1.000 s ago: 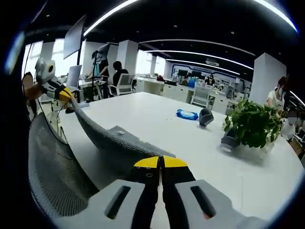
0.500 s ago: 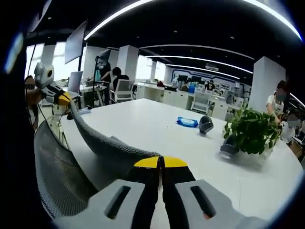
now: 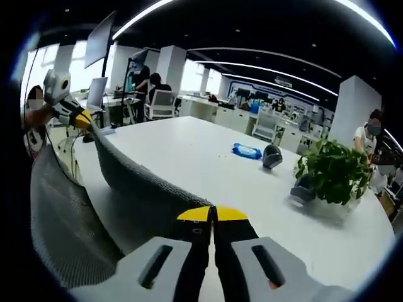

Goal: Fold the towel on the table until its edges align and the towel forms a compact rectangular stack.

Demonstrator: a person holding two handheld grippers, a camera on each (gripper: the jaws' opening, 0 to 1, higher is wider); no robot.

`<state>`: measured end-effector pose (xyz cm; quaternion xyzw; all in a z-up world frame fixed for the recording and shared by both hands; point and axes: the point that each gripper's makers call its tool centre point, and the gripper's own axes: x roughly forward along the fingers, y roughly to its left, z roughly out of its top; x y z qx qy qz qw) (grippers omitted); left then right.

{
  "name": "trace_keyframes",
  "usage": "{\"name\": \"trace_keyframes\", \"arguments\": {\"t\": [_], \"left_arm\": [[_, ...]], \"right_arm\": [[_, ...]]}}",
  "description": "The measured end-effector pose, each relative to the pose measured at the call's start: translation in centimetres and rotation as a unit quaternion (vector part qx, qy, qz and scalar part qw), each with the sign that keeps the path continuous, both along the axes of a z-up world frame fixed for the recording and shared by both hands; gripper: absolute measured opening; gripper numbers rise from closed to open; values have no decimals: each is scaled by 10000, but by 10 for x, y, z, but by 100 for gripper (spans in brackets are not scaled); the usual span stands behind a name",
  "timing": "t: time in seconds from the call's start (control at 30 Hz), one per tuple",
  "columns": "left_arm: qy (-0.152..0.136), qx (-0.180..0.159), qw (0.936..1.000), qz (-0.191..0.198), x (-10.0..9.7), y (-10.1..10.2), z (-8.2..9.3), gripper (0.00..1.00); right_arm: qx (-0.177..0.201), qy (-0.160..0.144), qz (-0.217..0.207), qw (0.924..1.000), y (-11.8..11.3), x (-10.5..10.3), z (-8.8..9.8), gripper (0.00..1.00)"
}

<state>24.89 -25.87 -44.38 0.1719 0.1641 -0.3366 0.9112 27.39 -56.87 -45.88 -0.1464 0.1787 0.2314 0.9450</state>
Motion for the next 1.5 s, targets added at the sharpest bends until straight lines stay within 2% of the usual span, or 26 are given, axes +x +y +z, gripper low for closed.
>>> {"name": "trace_keyframes", "arguments": {"t": [0.1, 0.37, 0.47, 0.63, 0.73, 0.87, 1.0, 1.17, 1.27, 1.5], "left_arm": [[108, 139, 9998, 26, 7, 2, -9, 2], [270, 177, 9995, 23, 28, 5, -21, 2], [338, 326, 9989, -18, 37, 6, -30, 2], [471, 293, 9984, -56, 51, 7, -42, 2], [558, 405, 9976, -69, 58, 10, -52, 2], [719, 308, 9969, -96, 67, 11, -65, 2], [898, 357, 9953, -85, 78, 15, -83, 2], [987, 372, 9943, -121, 92, 14, -94, 2], [1104, 333, 9933, -74, 101, 15, -105, 2], [1332, 485, 9899, 7, 117, 15, -130, 2]], "right_arm": [[-3, 54, 26, 10000, 2, 8, -3, 0], [-392, 170, 176, 9989, 4, 32, -17, 0], [-387, 301, 212, 9986, 5, 44, -28, 0], [-444, 519, 259, 9973, 6, 57, -46, 0], [-454, 638, 324, 9964, 8, 62, -54, 0], [-508, 821, 361, 9947, 8, 71, -69, 0], [-454, 1029, 419, 9928, 11, 82, -84, 0], [-616, 1189, 385, 9902, 11, 95, -96, 0], [-706, 1330, 302, 9881, 10, 101, -105, 0], [-955, 1637, 316, 9814, 11, 117, -131, 0]]}}
